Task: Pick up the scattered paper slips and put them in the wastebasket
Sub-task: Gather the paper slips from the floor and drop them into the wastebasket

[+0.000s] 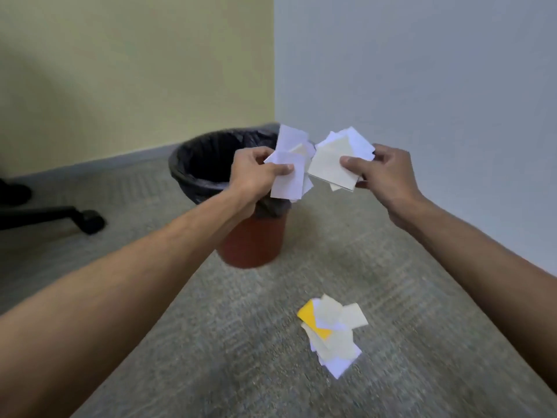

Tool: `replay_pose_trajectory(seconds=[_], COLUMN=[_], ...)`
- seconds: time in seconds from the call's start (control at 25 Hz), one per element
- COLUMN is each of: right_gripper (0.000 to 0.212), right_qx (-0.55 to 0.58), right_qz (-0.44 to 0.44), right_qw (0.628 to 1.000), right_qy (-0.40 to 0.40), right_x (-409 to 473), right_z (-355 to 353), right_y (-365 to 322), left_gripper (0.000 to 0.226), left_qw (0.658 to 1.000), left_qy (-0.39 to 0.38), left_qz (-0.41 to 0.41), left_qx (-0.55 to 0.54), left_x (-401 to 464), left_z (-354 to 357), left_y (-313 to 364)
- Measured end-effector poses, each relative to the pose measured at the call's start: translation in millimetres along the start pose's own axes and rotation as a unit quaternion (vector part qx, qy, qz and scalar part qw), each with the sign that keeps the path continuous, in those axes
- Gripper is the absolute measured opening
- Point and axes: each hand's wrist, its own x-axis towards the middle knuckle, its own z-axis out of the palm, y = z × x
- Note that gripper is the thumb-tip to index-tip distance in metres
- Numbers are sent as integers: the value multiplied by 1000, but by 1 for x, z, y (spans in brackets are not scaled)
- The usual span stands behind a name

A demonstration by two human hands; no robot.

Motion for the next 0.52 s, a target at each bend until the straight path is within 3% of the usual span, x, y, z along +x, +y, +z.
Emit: replay_pose_trajectory(seconds=[0.12,0.24,0.36,0.44,0.52], right_gripper=[20,24,47,62,56], right_qx=[-54,-154,-248,-243,-217], right_qz=[-60,-94,-90,-85,-112], right_qw=[997,983,964,966,969], right_qy=[-7,-23,-40,-32,-22], right_x=[39,62,62,50,29], right_z=[52,103,130,126,104], right_y=[-28,-32,-9,13,34], left_gripper=[12,14,43,57,47], left_qw=[994,983,975,963,947], left_qy=[112,173,185,205,222], left_qz=[-8,-19,-39,-2,108], left_qx=[-10,58,121,173,207], left_x=[36,59,66,54,28], left_z=[-37,-65,-78,-77,-68], left_y=[10,0,-19,-32,-44])
